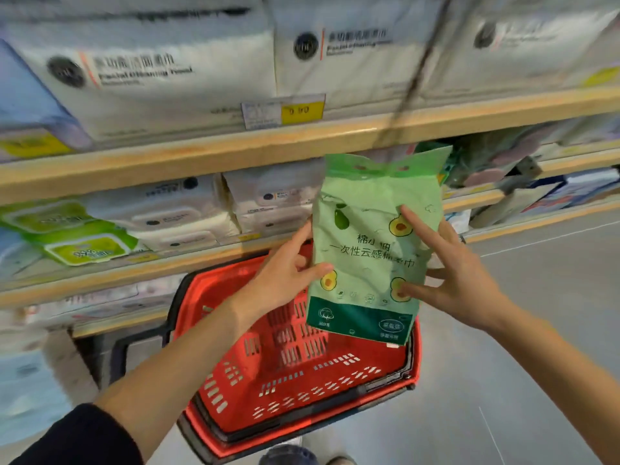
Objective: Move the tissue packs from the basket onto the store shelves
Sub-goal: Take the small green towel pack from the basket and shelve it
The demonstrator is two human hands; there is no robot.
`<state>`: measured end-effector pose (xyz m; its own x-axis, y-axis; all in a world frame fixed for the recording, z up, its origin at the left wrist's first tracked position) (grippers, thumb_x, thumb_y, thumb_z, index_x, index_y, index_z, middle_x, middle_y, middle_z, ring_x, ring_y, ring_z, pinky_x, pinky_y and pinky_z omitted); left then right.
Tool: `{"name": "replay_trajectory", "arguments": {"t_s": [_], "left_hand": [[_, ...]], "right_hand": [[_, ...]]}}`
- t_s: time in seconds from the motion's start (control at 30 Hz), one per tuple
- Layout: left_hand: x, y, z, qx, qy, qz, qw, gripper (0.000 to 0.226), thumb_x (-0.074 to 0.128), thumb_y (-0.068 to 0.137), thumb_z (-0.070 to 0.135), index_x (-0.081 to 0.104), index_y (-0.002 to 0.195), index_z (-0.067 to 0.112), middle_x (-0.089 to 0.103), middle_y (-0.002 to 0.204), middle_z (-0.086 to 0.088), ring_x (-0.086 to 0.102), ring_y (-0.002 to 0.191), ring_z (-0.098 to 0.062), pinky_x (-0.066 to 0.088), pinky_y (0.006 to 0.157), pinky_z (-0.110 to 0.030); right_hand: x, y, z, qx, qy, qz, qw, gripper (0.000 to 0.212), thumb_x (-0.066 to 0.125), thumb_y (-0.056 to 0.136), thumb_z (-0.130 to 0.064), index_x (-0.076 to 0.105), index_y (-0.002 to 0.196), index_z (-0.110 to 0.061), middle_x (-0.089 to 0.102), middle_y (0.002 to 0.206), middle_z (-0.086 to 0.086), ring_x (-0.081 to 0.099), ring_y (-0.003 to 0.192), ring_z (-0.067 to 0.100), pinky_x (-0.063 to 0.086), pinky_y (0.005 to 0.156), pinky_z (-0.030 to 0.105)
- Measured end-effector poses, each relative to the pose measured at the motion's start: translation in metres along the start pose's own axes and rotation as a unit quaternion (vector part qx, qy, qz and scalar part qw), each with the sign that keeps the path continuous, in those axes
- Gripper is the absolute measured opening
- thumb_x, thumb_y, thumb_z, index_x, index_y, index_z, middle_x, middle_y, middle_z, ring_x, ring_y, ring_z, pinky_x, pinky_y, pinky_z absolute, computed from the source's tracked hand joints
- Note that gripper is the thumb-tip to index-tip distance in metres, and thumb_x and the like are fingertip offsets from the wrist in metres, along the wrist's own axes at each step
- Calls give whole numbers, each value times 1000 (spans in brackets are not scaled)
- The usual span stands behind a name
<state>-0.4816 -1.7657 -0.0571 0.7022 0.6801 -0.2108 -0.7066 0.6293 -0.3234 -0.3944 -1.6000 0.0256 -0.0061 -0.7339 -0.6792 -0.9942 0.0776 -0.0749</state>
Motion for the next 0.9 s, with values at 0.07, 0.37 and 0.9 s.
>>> {"name": "replay_trajectory", "arguments": {"t_s": [0.07, 0.37, 0.9], "left_hand": [[-9, -9, 39, 14, 6, -5, 1000, 84, 66, 83, 22, 12, 141, 49, 74, 80, -5, 70, 64, -17, 55, 57, -33], [-8, -78, 172, 22, 0, -31, 999, 107, 73, 75, 6, -1, 142, 42, 70, 64, 18, 62, 54, 0, 43, 50, -13], [-83, -178, 472, 227, 91, 104, 964, 115, 77, 70, 11, -11, 122, 64, 70, 93, 3, 70, 73, -9, 54, 60, -21]], "right_hand": [[-27, 2, -22, -10, -3, 17, 1000, 98, 76, 71, -10, 20, 140, -51, 28, 140, -10, 33, 130, 12, 53, 90, 29], [-122, -5, -113, -29, -33, -20, 999, 93, 74, 70, -7, 28, 129, -62, 9, 151, -25, 32, 137, 12, 56, 82, 39], [-339, -43, -338, -186, -39, 134, 973, 93, 76, 70, -6, 30, 132, -57, 18, 149, -29, 15, 127, -26, 51, 90, 24]]}}
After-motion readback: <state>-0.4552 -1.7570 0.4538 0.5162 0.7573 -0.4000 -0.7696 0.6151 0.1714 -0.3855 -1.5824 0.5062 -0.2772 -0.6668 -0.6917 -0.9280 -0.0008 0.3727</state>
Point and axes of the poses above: each hand's wrist, its own y-axis towards the middle knuckle, its own x-axis out of the palm, z = x × y, the point moved 10 cm from there along y, towards the middle knuckle
